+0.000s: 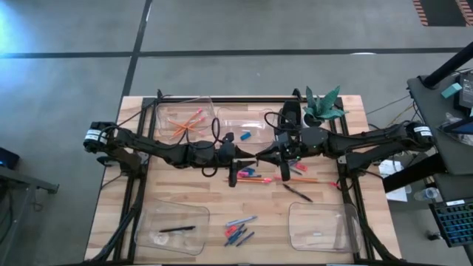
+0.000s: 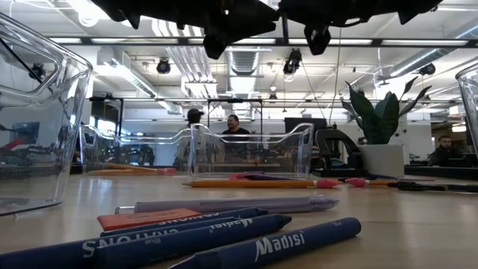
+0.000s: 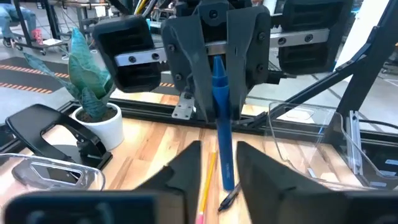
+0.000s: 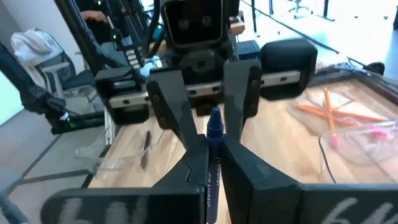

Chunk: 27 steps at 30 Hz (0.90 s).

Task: Sort crayons/erasers/pens/pencils in bins
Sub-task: Put the dark blue crayon into the bottom right transparent bin

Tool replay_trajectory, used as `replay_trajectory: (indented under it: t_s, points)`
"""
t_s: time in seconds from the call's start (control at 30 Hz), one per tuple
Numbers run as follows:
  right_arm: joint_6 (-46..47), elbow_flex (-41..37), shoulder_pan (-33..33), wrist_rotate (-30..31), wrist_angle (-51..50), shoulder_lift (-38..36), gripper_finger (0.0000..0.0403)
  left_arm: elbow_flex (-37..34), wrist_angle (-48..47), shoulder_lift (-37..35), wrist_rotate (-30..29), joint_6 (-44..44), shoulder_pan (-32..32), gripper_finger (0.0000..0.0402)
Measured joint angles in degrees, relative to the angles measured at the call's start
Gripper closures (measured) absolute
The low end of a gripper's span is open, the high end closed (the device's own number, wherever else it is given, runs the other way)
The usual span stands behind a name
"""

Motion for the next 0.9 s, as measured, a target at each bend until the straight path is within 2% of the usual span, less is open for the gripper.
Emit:
replay_trajectory:
  t_s: [0.1, 0.2, 0.37, 0.47, 0.7, 0.9]
  points:
    - [0.95, 0.00, 0.00, 0.04, -3.65, -2.06, 0.0388, 0.02, -1.55, 0.00, -0.03, 0.03, 0.08, 0.0272]
    - [2.71, 0.65, -0.02, 0.06, -12.01, -5.34, 0.0389, 0.05, -4.60, 0.00, -0.24, -1.69, 0.09, 0.0248]
    - [8.27, 5.15, 0.51, 0.44, -30.35, -10.53, 0.0389, 0.03, -14.49, 0.00, -0.63, -6.95, 0.09, 0.0239]
    - [14.40, 6.90, 2.65, 0.25, -37.54, -11.65, 0.0389, -0.05, -20.10, 0.00, -1.07, -9.84, 0.09, 0.0238]
    - [29.29, 9.17, 15.80, 0.41, -45.02, -9.47, 0.0389, -2.40, -21.87, 0.02, -2.17, -11.69, 0.10, 0.0238]
    - [44.34, 13.34, 29.08, 6.45, -54.74, -3.73, 0.0389, -4.06, -21.96, 0.02, -3.63, -11.83, 0.11, 0.0238]
